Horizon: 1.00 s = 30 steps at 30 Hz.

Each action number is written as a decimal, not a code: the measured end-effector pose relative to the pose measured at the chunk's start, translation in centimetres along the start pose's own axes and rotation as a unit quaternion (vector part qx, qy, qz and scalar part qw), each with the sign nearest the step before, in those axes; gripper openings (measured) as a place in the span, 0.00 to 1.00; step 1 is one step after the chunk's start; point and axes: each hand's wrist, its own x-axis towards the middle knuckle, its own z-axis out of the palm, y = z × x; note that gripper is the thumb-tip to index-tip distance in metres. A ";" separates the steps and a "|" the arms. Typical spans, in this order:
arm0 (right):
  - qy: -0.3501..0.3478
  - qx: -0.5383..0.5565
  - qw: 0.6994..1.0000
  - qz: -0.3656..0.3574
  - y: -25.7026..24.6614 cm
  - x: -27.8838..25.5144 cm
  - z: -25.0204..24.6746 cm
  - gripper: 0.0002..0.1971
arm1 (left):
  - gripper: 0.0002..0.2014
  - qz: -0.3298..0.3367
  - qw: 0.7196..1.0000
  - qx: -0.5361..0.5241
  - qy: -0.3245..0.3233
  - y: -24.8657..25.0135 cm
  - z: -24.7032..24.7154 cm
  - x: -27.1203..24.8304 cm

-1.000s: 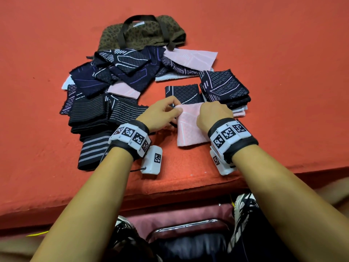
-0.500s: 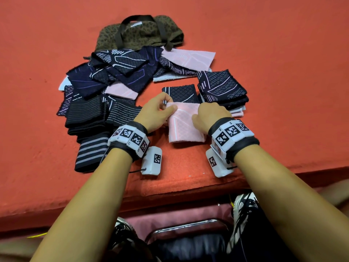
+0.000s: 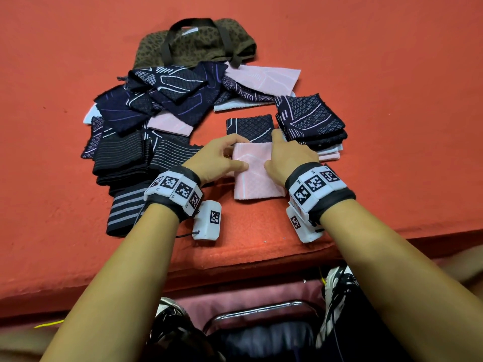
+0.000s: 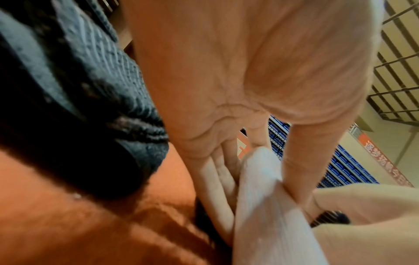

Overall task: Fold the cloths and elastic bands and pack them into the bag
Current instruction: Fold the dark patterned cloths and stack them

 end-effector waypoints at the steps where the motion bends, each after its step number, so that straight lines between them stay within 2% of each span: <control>1: -0.001 -0.008 1.000 -0.013 0.0 0.0 0.0 0.23 | 0.19 0.006 1.000 0.011 0.003 0.0 0.0 0.0; 4: 0.005 -0.026 0.999 -0.029 0.0 0.0 -0.1 0.20 | 0.20 0.015 0.999 0.031 0.020 -0.2 0.0 0.1; 9: 0.037 -0.012 0.999 -0.036 0.4 -0.1 -0.7 0.18 | 0.26 -0.010 0.997 0.034 0.063 -0.6 -0.1 0.3; 11: 0.040 -0.016 0.998 -0.039 0.4 -0.1 -0.8 0.18 | 0.23 -0.022 0.996 0.049 0.074 -0.5 0.0 0.3; 14: 0.041 -0.029 0.998 -0.043 0.3 -0.1 -0.7 0.16 | 0.12 -0.027 0.996 0.047 0.073 -0.3 0.0 0.2; 16: 0.034 -0.040 0.998 -0.042 0.3 -0.1 -0.5 0.13 | 0.08 -0.033 0.995 0.046 0.086 -0.1 0.1 0.0; 18: 0.023 -0.047 0.998 -0.041 0.3 0.1 -0.3 0.13 | 0.09 -0.036 0.993 0.058 0.097 -0.1 0.1 -0.1; 21: 0.018 -0.049 0.998 -0.039 0.3 0.1 -0.2 0.14 | 0.17 -0.030 0.991 0.078 0.103 -0.5 -0.2 -0.1; 23: 0.015 -0.045 0.998 -0.037 0.3 0.0 -0.2 0.15 | 0.16 -0.029 0.991 0.078 0.101 -0.7 -0.2 -0.1; 26: 0.008 -0.044 0.998 -0.033 0.1 -0.1 -0.3 0.15 | 0.12 -0.035 0.994 0.049 0.090 -0.3 -0.1 -0.1; 30: 0.009 -0.029 0.999 -0.019 0.1 0.1 -1.3 0.15 | 0.20 -0.070 0.996 0.010 0.062 -0.1 -0.3 -0.1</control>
